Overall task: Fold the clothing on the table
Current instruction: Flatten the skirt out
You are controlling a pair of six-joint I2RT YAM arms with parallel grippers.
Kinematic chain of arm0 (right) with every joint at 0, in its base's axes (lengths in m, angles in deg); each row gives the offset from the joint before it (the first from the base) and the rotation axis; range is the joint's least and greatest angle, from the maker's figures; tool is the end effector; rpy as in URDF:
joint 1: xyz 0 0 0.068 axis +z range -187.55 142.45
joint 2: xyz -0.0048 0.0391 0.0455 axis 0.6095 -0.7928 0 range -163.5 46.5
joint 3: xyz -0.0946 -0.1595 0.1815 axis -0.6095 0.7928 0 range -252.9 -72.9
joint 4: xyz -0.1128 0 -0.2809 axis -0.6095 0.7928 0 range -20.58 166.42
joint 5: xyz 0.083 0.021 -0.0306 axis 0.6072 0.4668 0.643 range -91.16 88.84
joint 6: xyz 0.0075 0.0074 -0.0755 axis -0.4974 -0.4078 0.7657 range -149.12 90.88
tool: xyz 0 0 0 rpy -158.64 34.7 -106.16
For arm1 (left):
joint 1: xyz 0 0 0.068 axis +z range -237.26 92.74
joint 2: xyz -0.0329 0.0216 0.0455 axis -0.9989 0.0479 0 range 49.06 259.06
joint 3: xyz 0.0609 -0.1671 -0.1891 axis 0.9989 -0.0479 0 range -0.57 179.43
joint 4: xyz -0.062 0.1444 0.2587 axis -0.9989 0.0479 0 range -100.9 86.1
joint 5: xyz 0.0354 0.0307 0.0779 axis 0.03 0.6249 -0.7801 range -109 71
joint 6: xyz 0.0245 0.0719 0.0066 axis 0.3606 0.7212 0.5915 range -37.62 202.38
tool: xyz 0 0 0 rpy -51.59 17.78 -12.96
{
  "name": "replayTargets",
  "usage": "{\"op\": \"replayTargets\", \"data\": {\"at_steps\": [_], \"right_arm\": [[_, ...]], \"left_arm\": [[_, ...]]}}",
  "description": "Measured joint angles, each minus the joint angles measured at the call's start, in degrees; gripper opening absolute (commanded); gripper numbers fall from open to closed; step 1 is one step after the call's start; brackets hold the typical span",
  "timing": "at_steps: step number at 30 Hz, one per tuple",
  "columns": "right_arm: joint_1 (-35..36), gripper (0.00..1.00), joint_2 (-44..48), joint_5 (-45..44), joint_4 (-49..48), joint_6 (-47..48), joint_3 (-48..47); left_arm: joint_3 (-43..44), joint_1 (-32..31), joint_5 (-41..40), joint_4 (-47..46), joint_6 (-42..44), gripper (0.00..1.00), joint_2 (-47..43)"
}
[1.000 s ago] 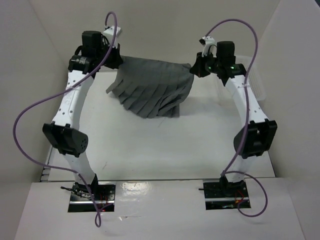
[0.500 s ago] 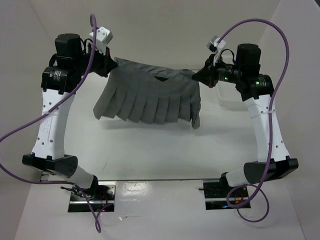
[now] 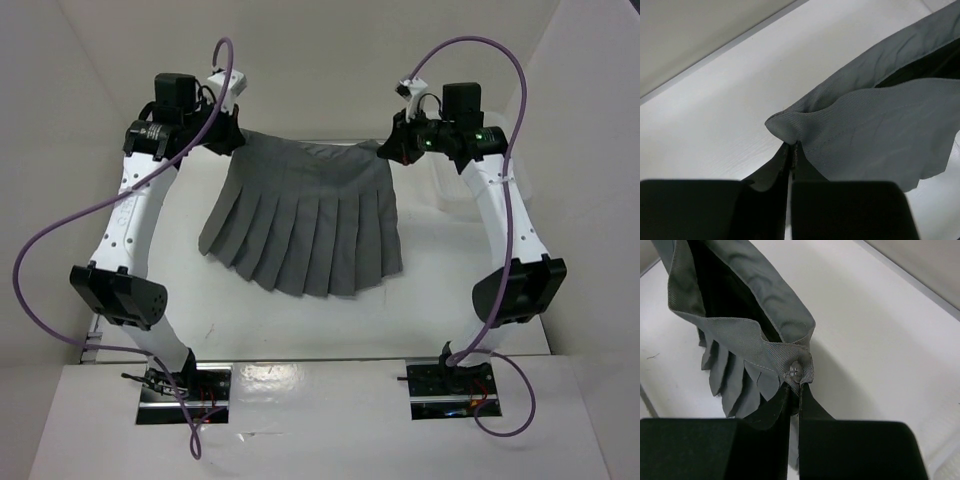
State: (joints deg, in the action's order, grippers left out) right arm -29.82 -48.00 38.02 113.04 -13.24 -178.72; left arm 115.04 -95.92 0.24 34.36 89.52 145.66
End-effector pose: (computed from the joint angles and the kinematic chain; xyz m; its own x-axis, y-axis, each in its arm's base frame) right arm 0.4065 0.0963 0.4121 -0.3360 -0.2597 -0.9054 -0.7541 0.6501 0.0934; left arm 0.4151 -0.0848 0.4531 -0.3799 0.1766 -0.9080 0.4856 0.8736 -0.0333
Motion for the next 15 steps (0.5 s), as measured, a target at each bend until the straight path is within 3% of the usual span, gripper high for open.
{"op": "replayTargets", "data": {"at_steps": [8, 15], "right_arm": [[0.00, 0.00, 0.17, -3.91, -1.05, -1.05, -3.23], [0.02, 0.00, 9.66, -2.36, -1.38, -0.76, 1.44]], "left_arm": [[3.91, 0.00, -2.73, -0.63, -0.52, 0.00, 0.94], [-2.73, -0.22, -2.23, -0.63, -0.96, 0.00, -10.58]]}}
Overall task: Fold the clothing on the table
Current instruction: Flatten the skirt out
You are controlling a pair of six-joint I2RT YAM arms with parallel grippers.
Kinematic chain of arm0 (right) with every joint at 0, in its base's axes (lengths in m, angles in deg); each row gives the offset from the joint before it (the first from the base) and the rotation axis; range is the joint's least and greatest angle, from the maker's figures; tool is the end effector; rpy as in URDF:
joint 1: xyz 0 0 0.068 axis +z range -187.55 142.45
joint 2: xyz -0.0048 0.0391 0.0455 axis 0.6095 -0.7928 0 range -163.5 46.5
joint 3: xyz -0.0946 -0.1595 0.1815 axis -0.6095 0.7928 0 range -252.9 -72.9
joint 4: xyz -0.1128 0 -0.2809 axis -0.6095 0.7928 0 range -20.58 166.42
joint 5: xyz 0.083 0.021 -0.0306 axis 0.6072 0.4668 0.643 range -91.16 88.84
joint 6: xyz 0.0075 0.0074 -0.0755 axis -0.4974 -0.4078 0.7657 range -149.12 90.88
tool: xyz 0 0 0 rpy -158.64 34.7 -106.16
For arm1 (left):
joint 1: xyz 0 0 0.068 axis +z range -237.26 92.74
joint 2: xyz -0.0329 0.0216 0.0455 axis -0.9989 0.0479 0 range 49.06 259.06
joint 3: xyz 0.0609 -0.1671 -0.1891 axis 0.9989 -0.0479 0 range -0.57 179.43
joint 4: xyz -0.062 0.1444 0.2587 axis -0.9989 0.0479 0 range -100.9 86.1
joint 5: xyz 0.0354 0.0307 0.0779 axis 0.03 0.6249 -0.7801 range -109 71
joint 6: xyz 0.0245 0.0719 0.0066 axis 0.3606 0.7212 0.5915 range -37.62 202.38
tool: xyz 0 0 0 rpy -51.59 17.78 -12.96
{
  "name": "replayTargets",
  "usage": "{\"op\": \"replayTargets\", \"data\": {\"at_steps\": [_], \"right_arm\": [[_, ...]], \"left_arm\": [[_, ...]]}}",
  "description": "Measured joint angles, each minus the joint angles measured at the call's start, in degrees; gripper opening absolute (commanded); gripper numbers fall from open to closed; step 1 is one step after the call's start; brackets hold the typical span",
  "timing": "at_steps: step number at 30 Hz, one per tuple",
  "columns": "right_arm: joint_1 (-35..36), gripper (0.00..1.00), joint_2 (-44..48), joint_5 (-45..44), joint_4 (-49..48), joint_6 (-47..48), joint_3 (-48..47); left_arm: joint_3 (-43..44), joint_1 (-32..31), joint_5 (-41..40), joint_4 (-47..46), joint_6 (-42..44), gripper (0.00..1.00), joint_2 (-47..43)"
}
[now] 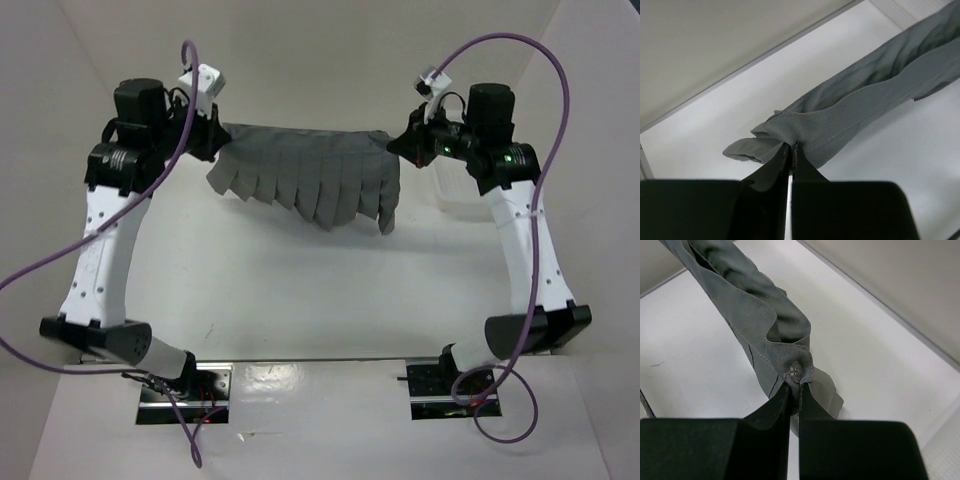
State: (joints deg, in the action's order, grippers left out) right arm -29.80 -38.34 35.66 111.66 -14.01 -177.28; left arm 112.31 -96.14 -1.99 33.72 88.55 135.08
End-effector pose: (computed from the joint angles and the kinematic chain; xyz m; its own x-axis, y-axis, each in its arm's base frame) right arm 0.3568 0.0876 0.4672 -0.1982 -0.2376 -0.9509 -0.7328 0.6803 -0.0172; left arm 0.3550 -0.0746 0.5057 -0.2543 0.1438 -0.9564 0.4531 0.8914 0.0135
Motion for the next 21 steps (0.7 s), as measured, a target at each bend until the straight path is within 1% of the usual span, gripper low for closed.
{"op": "replayTargets", "data": {"at_steps": [7, 12, 17, 21], "right_arm": [[-0.20, 0.00, 13.25, 8.09, 1.95, 3.15, 9.09], [-1.86, 0.00, 18.05, 14.91, 4.92, 4.68, 11.54], [-2.32, 0.00, 18.47, 18.16, 6.64, 5.14, 11.72], [-2.69, 0.00, 15.98, 18.45, 6.62, 5.38, 12.31]], "left_arm": [[-12.74, -0.22, 3.56, 1.81, 2.86, 0.00, -17.53], [-18.86, 0.20, 7.02, 4.85, 4.17, 0.00, -26.56], [-20.72, 1.68, 9.99, 6.43, 4.37, 0.01, -28.44], [-21.55, 2.12, 10.43, 6.29, 4.55, 0.01, -24.09]]}}
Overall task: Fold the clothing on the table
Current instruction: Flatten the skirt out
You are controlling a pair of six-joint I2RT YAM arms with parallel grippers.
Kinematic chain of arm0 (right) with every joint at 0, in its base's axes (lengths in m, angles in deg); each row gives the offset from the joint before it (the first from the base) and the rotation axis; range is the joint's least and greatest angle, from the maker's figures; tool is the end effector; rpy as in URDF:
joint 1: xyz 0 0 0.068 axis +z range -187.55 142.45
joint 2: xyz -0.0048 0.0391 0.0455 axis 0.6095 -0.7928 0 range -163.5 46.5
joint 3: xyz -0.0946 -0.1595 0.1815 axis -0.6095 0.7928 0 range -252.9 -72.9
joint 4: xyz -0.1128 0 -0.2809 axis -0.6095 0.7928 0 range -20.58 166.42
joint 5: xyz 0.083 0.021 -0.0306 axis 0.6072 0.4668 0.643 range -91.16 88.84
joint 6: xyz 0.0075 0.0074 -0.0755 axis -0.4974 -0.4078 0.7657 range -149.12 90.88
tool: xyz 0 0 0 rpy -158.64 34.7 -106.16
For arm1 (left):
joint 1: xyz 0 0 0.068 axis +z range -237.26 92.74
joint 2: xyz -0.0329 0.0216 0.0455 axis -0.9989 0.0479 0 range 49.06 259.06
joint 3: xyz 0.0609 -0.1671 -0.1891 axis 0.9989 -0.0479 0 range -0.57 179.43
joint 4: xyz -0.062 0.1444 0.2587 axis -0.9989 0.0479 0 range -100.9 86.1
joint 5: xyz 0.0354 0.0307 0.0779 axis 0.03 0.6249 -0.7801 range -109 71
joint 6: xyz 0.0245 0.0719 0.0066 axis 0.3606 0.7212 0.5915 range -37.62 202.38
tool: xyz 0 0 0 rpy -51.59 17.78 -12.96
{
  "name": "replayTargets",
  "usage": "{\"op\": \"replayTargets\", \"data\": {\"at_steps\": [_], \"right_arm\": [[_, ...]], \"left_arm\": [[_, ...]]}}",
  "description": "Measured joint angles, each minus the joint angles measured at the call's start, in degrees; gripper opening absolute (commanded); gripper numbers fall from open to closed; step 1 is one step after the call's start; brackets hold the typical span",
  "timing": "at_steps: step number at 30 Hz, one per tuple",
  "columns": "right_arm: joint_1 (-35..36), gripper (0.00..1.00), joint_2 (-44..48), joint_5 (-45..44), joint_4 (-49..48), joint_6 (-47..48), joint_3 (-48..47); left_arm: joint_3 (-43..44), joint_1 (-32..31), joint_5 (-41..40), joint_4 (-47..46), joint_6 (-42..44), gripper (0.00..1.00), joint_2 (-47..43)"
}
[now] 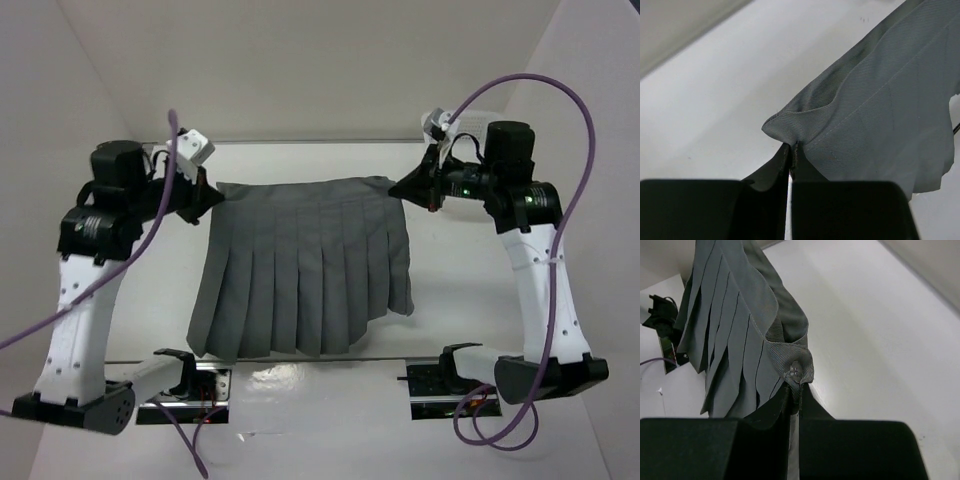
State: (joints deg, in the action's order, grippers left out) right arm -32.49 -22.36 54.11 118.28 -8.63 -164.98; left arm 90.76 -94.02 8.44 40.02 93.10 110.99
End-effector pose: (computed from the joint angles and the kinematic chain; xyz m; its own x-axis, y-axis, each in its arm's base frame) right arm 0.2655 0.0767 0.4678 -0.1278 -0.2115 -0.9690 -0.8893 0.4570 0.0176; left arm 0.2411 -0.0586 0.4801 -0.2594 0.1970 -0.9455 0.5889 0.8081 0.0068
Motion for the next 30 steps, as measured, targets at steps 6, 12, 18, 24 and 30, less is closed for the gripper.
{"op": "replayTargets", "data": {"at_steps": [6, 12, 18, 24, 30], "right_arm": [[-0.37, 0.00, -6.71, -4.79, -3.19, 0.48, 9.05], [-0.33, 0.00, -20.74, -12.17, -11.50, -0.76, 14.97], [-0.02, 0.00, -35.28, -18.62, -17.09, -1.53, 10.99], [1.95, 0.13, -42.45, -24.65, -18.47, -1.31, 3.19], [3.96, 0.96, -44.74, -33.03, -19.82, -2.62, -2.12]], "left_arm": [[-8.09, 0.26, 0.35, -5.55, 0.09, 0.02, 14.82], [-10.95, 0.11, -0.11, -12.63, 0.09, 0.02, 31.91], [-3.85, 0.07, -1.03, -18.21, 0.52, 0.02, 45.90], [3.50, 0.11, -3.02, -19.76, 1.40, 0.12, 54.34], [8.70, 0.81, -6.64, -21.40, 1.46, 0.95, 57.64]]}}
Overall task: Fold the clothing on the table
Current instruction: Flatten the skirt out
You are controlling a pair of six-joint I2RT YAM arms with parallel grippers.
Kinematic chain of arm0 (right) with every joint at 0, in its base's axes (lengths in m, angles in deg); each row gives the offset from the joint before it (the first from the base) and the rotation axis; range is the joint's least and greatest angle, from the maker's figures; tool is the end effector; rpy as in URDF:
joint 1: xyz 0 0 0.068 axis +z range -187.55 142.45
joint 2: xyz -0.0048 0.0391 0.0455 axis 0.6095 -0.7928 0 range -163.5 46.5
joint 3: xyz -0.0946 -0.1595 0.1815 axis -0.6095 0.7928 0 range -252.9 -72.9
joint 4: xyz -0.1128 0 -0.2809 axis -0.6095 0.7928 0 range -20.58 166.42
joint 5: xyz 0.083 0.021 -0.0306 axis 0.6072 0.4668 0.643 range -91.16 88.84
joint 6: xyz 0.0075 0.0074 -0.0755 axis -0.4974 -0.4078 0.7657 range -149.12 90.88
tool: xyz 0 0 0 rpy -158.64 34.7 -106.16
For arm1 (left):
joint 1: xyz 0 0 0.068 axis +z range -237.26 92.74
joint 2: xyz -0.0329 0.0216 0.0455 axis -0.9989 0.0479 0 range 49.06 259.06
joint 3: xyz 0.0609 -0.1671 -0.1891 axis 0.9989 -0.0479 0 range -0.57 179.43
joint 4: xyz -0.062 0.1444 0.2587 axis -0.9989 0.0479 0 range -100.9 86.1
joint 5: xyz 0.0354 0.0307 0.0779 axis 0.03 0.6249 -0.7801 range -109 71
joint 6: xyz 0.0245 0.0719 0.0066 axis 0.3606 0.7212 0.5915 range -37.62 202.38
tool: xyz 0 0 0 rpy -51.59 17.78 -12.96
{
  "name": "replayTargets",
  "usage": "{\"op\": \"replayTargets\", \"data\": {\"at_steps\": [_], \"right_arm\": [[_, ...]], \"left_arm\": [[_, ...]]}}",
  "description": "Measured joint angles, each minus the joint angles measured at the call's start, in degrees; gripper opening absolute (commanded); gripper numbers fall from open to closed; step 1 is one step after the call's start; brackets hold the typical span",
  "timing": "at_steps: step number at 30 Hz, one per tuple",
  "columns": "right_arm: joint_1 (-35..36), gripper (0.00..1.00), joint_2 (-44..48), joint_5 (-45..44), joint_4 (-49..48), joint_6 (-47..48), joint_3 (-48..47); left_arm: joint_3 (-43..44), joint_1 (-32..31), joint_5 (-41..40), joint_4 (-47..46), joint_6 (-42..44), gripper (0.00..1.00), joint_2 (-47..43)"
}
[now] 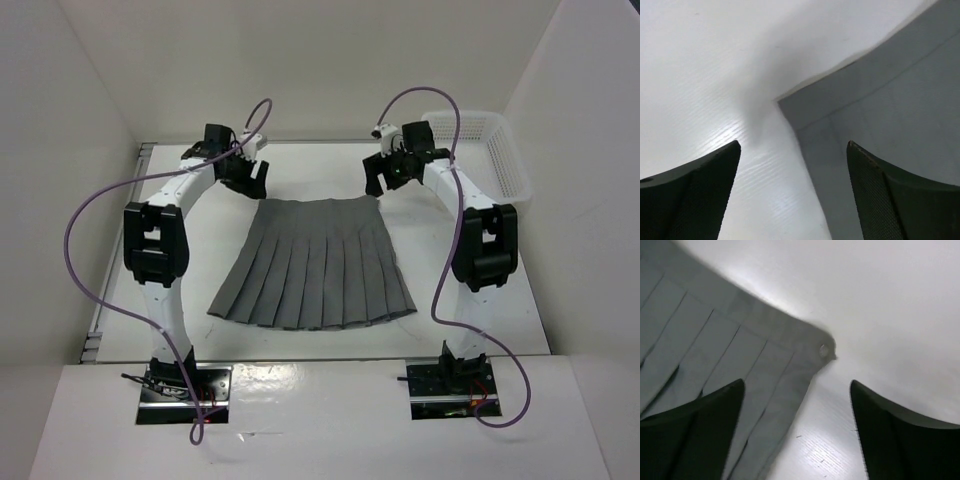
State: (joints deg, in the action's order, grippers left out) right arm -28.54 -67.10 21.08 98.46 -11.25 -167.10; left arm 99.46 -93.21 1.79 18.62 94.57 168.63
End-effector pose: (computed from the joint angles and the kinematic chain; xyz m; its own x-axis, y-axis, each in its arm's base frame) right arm 0.4911 0.1026 0.2034 -0.5828 -0.3800 -0.7183 -0.6008 0.7967 0.0659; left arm 0.5184 -0.0771 0.1897 -0.6651 0.2678 -0.6971 0.4797 0.8686 -0.1239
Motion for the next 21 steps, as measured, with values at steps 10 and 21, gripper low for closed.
{"op": "replayTargets", "data": {"at_steps": [10, 21], "right_arm": [[0.15, 0.99, 4.02, -19.61, -2.60, -4.59, -2.40], [10.93, 0.99, 28.50, -10.91, 10.14, 0.81, 14.60]], "left_arm": [[-0.35, 5.51, -8.48, -2.49, -6.05, 0.99, -4.46], [-17.73, 7.26, -8.76, 2.69, -8.04, 0.99, -38.18]]}}
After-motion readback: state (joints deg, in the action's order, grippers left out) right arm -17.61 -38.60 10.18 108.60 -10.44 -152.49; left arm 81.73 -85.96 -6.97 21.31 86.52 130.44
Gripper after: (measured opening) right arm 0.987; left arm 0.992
